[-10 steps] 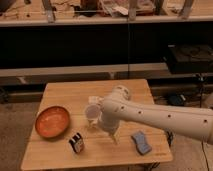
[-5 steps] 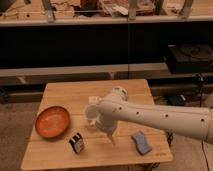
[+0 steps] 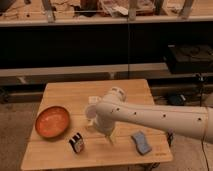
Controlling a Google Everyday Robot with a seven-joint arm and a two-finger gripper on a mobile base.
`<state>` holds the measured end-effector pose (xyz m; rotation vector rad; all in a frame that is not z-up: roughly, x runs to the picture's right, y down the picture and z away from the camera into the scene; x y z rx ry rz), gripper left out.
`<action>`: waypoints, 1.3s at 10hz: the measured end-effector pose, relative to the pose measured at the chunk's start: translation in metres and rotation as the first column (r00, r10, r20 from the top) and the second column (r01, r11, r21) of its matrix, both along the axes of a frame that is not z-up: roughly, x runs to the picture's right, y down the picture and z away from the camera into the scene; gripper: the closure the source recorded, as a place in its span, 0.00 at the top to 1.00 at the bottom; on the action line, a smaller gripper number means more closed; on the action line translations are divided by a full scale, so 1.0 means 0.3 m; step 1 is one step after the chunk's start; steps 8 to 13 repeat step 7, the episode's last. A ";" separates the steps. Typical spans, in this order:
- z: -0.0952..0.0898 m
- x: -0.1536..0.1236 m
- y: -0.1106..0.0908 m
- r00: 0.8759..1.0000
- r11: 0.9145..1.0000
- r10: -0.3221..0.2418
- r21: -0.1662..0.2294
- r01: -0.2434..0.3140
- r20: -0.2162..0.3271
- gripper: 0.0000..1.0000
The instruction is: Knock the eraser over
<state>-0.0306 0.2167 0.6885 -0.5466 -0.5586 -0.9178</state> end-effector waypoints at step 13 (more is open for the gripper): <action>-0.004 -0.048 0.014 1.000 1.000 -0.013 0.000 0.014 0.024 0.80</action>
